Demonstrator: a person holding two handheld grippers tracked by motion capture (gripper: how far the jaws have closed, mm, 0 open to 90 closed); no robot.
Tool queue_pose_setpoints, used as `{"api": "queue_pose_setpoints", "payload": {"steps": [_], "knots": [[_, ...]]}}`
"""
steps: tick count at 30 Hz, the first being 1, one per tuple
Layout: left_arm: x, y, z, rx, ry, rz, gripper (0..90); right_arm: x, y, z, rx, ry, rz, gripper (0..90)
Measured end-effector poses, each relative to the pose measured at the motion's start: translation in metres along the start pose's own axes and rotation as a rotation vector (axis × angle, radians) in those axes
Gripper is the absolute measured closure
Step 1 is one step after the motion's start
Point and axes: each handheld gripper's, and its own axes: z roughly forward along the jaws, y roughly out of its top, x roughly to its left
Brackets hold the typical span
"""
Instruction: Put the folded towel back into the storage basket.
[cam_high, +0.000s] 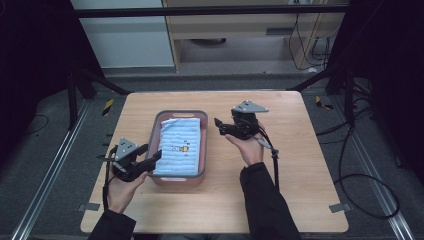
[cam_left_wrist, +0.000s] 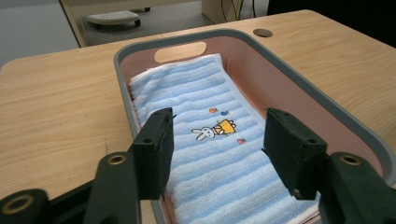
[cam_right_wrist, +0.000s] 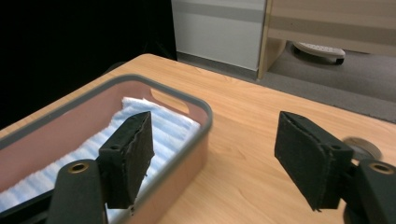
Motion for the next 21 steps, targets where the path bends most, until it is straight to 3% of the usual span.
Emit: {"api": "queue_pose_setpoints", "payload": {"steps": [9, 15, 21], "knots": [[0.019, -0.006, -0.004, -0.006, 0.032, -0.001, 31.8, -0.033, -0.036, -0.045, 0.029, -0.060, 0.020, 21.6], [0.023, -0.010, -0.006, 0.012, 0.037, 0.036, 31.2, -0.052, -0.057, -0.070, 0.031, -0.082, 0.052, 19.9], [0.027, -0.013, -0.007, 0.017, 0.039, 0.036, 30.8, -0.067, -0.075, -0.094, 0.029, -0.103, 0.067, 19.2]]}}
